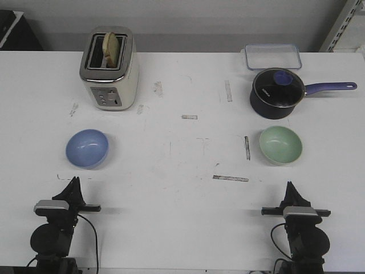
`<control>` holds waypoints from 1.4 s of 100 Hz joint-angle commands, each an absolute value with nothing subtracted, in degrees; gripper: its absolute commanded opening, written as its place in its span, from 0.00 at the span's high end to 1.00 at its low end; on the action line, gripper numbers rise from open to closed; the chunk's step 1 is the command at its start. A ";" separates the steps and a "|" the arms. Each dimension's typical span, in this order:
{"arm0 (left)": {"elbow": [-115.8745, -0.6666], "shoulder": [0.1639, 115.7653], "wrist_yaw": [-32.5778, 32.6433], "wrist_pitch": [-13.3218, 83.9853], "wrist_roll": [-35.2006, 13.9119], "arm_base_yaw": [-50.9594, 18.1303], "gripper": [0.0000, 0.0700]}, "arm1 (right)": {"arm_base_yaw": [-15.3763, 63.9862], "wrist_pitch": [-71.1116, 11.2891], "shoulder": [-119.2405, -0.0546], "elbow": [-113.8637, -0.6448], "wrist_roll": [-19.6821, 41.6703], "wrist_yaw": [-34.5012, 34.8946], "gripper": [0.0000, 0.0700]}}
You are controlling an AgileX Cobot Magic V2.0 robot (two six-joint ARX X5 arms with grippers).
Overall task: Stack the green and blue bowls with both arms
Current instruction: 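Reach the right gripper forward over the pale green bowl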
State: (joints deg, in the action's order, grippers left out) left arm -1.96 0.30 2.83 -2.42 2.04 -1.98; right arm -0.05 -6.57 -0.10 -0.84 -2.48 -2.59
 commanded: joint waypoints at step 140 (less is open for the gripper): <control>-0.73 0.19 2.74 -3.05 2.13 -1.89 1.00 | -0.34 1.43 -2.46 -13.80 0.62 -4.54 1.00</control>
